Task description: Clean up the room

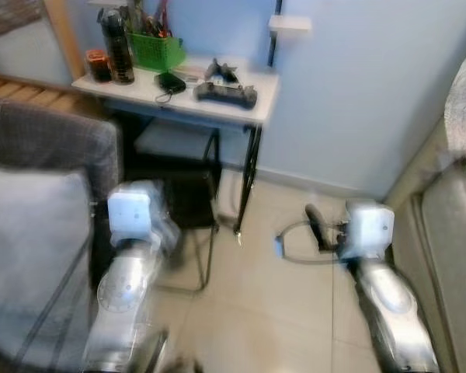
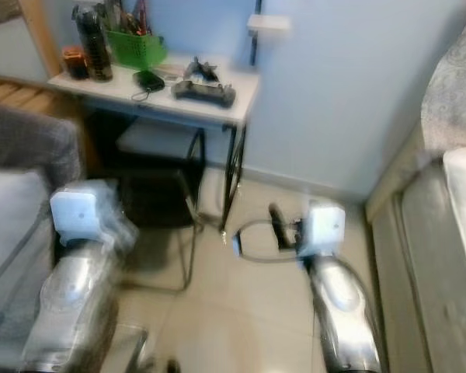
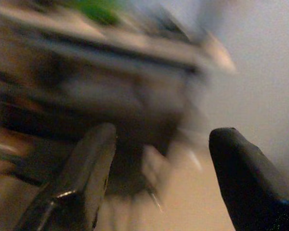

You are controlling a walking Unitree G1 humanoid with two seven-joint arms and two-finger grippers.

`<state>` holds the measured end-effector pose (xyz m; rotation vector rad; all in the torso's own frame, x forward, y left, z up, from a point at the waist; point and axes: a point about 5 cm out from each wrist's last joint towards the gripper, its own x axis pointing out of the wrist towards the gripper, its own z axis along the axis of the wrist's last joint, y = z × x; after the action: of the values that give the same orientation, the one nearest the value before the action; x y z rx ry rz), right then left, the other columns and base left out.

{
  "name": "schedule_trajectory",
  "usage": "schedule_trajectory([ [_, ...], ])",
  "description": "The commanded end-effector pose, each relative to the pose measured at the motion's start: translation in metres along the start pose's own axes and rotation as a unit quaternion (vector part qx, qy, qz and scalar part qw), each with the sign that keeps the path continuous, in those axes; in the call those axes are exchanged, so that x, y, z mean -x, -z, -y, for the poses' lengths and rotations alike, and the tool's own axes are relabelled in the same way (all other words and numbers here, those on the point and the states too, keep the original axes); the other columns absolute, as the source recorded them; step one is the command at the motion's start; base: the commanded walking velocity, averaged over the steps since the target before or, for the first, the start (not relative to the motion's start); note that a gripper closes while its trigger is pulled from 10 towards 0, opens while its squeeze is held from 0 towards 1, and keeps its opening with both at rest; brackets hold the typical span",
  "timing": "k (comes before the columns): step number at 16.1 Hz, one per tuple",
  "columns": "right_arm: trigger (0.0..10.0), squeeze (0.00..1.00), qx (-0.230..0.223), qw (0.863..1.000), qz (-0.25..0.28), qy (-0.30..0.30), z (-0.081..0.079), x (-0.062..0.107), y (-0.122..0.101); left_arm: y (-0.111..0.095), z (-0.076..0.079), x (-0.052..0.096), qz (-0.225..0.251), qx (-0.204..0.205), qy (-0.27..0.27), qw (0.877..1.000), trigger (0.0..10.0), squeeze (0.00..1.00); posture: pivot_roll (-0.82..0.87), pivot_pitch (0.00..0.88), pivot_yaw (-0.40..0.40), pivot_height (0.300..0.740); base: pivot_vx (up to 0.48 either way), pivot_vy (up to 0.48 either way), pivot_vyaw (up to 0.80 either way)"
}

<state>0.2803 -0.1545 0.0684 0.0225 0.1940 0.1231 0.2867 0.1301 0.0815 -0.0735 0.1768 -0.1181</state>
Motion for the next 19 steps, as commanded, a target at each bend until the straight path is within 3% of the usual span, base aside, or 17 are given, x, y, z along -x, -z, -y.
schedule_trajectory([
  [1,10.0,0.0,0.044,0.998,-0.014,0.048,0.0,0.004,0.008,0.006,0.001,0.001,-0.014,-0.031,0.043,0.998,10.0,0.0,0.07,0.0,0.027,0.74,0.0,0.0,0.0],
  [3,10.0,0.0,0.012,0.997,-0.045,0.065,0.005,0.002,0.018,0.004,-0.001,0.0,-0.008,-0.041,0.044,0.998,10.0,0.0,0.07,0.0,0.022,0.74,0.0,0.0,0.0],
  [4,10.0,0.0,0.005,0.999,-0.023,0.042,0.005,0.005,0.015,0.001,-0.004,-0.001,0.0,-0.033,0.034,0.999,10.0,0.0,0.07,0.0,0.021,0.74,0.0,0.0,0.0],
  [5,10.0,0.0,0.015,0.999,-0.022,0.042,0.006,0.007,0.014,-0.003,-0.007,0.003,0.014,-0.037,0.024,0.999,10.0,0.0,0.08,0.0,0.016,0.74,0.0,0.0,0.0],
  [6,10.0,0.0,0.042,0.998,-0.015,0.044,0.007,0.016,0.017,-0.001,-0.006,0.015,0.024,-0.069,0.042,0.996,10.0,0.0,0.07,0.0,0.015,0.74,0.0,0.0,0.0],
  [7,10.0,1.0,0.032,0.999,-0.008,0.04,0.01,0.025,0.023,0.007,-0.002,0.027,0.022,-0.069,0.074,0.995,10.0,1.0,0.08,0.0,0.018,0.74,0.0,0.0,0.0],
  [8,10.0,1.0,0.035,0.999,-0.002,0.039,0.01,0.021,0.021,0.005,-0.002,0.019,0.024,-0.064,0.054,0.996,10.0,1.0,0.07,0.0,0.015,0.74,0.0,0.0,0.0],
  [9,10.0,0.0,0.053,0.998,0.002,0.015,0.003,0.012,0.017,-0.008,0.004,0.007,0.048,-0.068,0.059,0.995,10.0,0.0,0.07,0.0,0.016,0.74,0.33,-0.345,0.0],
  [10,10.0,0.0,0.062,0.998,-0.005,0.002,-0.002,0.011,0.019,-0.01,0.007,0.002,0.05,-0.077,0.064,0.994,10.0,0.0,0.07,0.0,0.016,0.74,0.341,-0.334,-0.69],
  [13,10.0,0.0,0.054,0.998,-0.008,0.016,0.006,0.01,0.024,-0.014,0.009,-0.004,0.053,-0.068,0.07,0.994,10.0,0.0,0.05,0.0,0.018,0.74,0.372,-0.299,-0.57],
  [16,10.0,0.0,0.065,0.997,-0.011,0.026,0.016,0.012,0.028,-0.01,0.003,-0.008,0.047,-0.072,0.055,0.995,10.0,0.0,0.05,0.0,0.008,0.74,0.0,0.0,-0.57],
  [17,10.0,0.0,0.085,0.996,0.0,0.038,0.018,0.011,0.026,-0.005,-0.003,-0.01,0.035,-0.049,0.055,0.997,10.0,0.0,0.05,0.0,0.003,0.74,0.0,0.48,-0.62],
  [19,10.0,0.0,0.092,0.995,-0.005,0.04,0.016,0.005,0.023,-0.006,-0.002,-0.015,0.036,-0.05,0.059,0.996,10.0,0.0,0.05,0.0,-0.005,0.74,0.0,0.48,0.0],
])
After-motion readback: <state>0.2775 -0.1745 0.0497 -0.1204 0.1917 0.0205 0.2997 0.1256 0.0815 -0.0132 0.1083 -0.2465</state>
